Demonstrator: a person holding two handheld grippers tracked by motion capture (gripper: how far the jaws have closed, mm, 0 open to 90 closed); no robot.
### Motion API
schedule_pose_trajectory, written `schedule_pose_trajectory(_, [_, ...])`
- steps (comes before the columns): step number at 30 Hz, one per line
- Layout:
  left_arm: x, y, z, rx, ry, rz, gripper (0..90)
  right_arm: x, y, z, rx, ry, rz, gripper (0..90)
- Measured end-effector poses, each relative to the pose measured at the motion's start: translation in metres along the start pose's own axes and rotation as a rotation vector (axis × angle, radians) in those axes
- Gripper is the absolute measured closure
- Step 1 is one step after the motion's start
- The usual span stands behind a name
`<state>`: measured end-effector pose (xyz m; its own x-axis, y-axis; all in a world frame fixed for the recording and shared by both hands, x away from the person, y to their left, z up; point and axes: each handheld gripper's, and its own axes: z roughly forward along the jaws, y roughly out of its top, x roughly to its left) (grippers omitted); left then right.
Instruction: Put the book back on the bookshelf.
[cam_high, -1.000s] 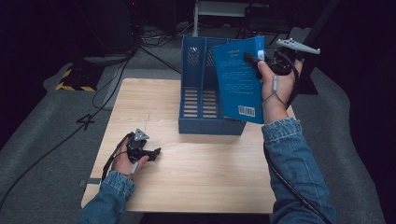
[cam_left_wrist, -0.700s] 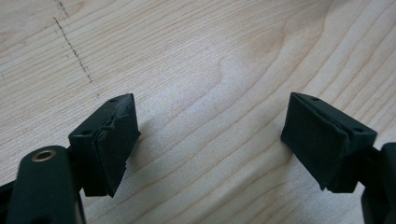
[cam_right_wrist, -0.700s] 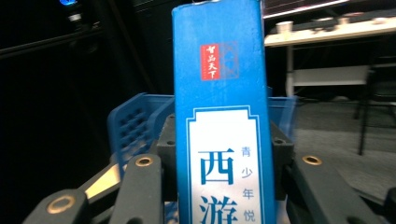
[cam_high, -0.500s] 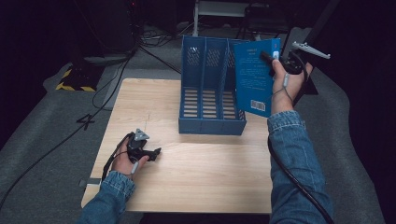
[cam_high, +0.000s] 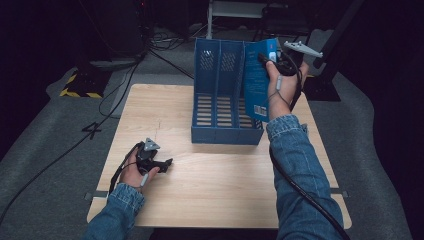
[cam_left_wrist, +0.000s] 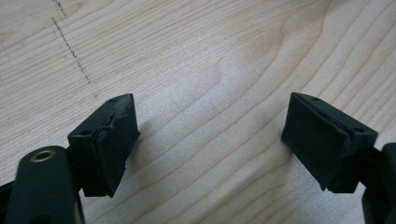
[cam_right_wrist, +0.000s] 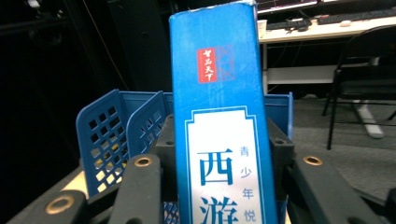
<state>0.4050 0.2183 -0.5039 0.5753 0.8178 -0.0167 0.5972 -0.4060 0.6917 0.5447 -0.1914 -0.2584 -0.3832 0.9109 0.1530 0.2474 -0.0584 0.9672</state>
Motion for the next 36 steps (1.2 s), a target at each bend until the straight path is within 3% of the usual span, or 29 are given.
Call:
schedule_pose_trajectory(2, [0.000,0.000,0.000,-0.002,0.000,-0.005,18.3,0.005,0.000,0.000,0.001,0.001,-0.008,60.5])
schedule_pose_trajectory(3, [0.000,0.000,0.000,-0.003,-0.001,-0.004,18.3,0.014,0.005,-0.003,0.003,-0.003,-0.045,60.5])
schedule_pose_trajectory(4, [0.000,0.000,0.000,-0.002,-0.001,-0.005,18.3,0.016,0.008,-0.005,-0.002,-0.004,-0.046,60.5])
schedule_pose_trajectory(7, [0.000,0.000,0.000,0.001,-0.001,-0.002,18.3,0.016,0.015,-0.010,-0.024,0.004,-0.026,60.6])
schedule_pose_trajectory(8, [0.000,0.000,0.000,0.000,-0.001,0.000,18.3,0.013,0.023,-0.016,-0.060,0.013,-0.006,60.5])
schedule_pose_trajectory(12, [0.000,0.000,0.000,-0.005,0.002,-0.004,18.3,0.012,0.024,-0.011,-0.090,0.016,-0.006,60.4])
schedule_pose_trajectory(15, [-0.001,0.000,0.000,-0.006,0.001,-0.004,18.3,0.007,0.010,0.001,-0.081,0.020,0.026,60.2])
schedule_pose_trajectory(20, [-0.001,0.000,0.000,-0.005,0.001,-0.002,18.3,-0.007,-0.025,0.021,-0.050,0.028,0.125,59.9])
schedule_pose_trajectory(26, [-0.001,0.000,0.000,-0.002,-0.002,0.001,18.1,-0.013,-0.058,0.039,-0.055,0.025,0.163,57.5])
schedule_pose_trajectory(31, [0.000,0.000,0.000,-0.002,-0.003,0.003,18.2,-0.007,-0.056,0.041,-0.043,-0.003,0.104,58.3])
schedule_pose_trajectory(32, [0.000,0.000,0.000,-0.002,-0.002,0.003,18.2,-0.004,-0.051,0.040,0.000,-0.025,0.067,58.7])
schedule_pose_trajectory(36, [-0.001,-0.001,0.000,-0.001,-0.004,0.001,18.2,0.000,-0.037,0.042,0.083,-0.066,0.015,58.1])
